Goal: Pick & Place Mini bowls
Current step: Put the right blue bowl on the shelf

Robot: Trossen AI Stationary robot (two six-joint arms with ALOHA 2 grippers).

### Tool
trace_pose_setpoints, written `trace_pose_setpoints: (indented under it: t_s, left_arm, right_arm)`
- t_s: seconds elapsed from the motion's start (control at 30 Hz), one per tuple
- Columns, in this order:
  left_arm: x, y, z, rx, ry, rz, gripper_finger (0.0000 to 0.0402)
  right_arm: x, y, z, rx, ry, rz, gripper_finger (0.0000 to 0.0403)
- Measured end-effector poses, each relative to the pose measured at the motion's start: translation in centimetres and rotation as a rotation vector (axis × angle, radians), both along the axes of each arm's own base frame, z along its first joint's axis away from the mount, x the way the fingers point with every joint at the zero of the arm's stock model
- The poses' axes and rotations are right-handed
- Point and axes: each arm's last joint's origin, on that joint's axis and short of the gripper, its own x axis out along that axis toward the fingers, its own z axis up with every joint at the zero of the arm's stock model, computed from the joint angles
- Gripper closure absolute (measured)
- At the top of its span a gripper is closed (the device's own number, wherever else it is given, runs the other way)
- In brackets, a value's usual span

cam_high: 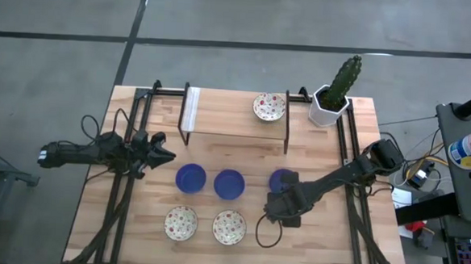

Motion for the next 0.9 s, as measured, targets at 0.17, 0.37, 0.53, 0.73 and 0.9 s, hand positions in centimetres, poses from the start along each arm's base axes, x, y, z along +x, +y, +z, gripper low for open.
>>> trace_pose_setpoints:
  t_s: [0.17, 0.37, 0.53, 0.73, 0.9]
  left_arm:
    - [0.0, 0.1, 0.0, 0.0, -0.001, 0.034, 0.0353]
    - [0.0, 0.1, 0.0, -0.001, -0.001, 0.038, 0.0353]
    - [0.0, 0.1, 0.0, -0.001, -0.001, 0.04, 0.0353]
    - [0.0, 0.1, 0.0, 0.006, -0.001, 0.045, 0.0353]
    - [0.0, 0.1, 0.0, 0.007, -0.001, 0.046, 0.0353]
  right_arm:
    - [0.1, 0.1, 0.2, 0.003, -0.006, 0.0, 0.0387]
    - [0.3, 0.1, 0.4, 0.005, -0.011, 0.0, 0.0394]
    - [0.7, 0.4, 1.2, 0.018, -0.037, 0.0, 0.0394]
    - [1.8, 0.8, 2.8, 0.023, -0.104, 0.016, 0.0394]
    - [2.9, 1.3, 4.8, 0.045, -0.168, 0.057, 0.0394]
